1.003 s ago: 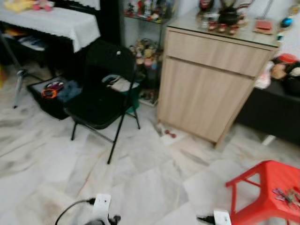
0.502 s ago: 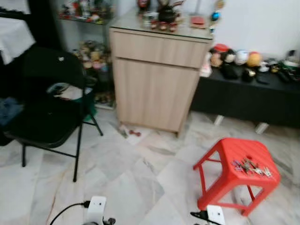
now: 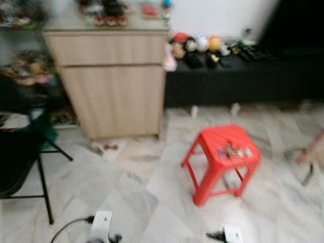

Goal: Hang keys on a hook

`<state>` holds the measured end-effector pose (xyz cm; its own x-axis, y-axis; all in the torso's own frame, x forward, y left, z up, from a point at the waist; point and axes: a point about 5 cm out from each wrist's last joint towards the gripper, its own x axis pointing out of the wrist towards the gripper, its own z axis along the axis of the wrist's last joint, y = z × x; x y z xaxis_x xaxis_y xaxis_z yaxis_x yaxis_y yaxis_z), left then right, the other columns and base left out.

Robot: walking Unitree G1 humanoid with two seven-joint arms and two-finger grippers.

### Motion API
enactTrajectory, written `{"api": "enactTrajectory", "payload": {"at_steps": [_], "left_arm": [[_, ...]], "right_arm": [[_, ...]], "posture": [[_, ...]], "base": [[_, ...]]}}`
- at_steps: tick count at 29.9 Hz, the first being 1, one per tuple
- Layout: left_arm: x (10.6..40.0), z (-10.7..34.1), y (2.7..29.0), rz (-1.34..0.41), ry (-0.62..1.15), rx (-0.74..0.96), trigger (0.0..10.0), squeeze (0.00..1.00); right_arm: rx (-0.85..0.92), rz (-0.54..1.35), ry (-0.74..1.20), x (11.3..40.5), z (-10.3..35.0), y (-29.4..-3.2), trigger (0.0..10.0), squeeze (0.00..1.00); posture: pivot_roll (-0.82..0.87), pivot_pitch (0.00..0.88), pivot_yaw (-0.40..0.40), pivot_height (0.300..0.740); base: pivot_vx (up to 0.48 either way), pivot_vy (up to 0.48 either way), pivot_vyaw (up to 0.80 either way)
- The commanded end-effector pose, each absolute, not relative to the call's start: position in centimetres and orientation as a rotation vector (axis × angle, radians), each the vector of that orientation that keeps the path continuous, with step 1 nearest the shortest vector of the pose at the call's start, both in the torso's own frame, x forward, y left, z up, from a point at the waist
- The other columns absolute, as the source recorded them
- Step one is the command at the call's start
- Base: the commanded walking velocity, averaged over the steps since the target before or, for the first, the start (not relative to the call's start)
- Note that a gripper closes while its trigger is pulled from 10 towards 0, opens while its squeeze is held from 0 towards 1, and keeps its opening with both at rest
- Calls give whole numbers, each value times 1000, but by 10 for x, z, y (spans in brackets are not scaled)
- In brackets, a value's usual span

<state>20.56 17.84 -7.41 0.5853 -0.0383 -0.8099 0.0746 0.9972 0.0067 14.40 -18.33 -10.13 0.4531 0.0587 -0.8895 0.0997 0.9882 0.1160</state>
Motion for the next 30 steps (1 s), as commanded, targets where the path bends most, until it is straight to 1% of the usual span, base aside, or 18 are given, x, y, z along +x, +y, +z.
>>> {"api": "enactTrajectory", "payload": {"at_steps": [1, 9, 15, 22, 30], "left_arm": [[195, -79, 188, -40, 981, 50, 10000, 0], [195, -79, 189, -41, 981, 68, 10000, 0], [195, -79, 189, -40, 979, 73, 10000, 0], [195, -79, 190, -42, 980, 79, 10000, 0], [195, -79, 189, -40, 980, 79, 10000, 0]], "right_arm": [[167, -27, 1073, 154, -98, -181, 10000, 0], [174, -30, 1058, 162, -96, -174, 10000, 0], [176, -37, 1057, 160, -96, -176, 10000, 0], [180, -31, 1060, 158, -98, -169, 10000, 0], [176, -30, 1062, 155, -98, -172, 10000, 0]], "posture": [[58, 0, -39, 740], [58, 0, -38, 740], [59, 0, -37, 740], [57, 0, -36, 740], [58, 0, -37, 740]], "base": [[0, 0, 0], [0, 0, 0], [0, -277, 0], [0, -281, 0], [0, -309, 0]]}}
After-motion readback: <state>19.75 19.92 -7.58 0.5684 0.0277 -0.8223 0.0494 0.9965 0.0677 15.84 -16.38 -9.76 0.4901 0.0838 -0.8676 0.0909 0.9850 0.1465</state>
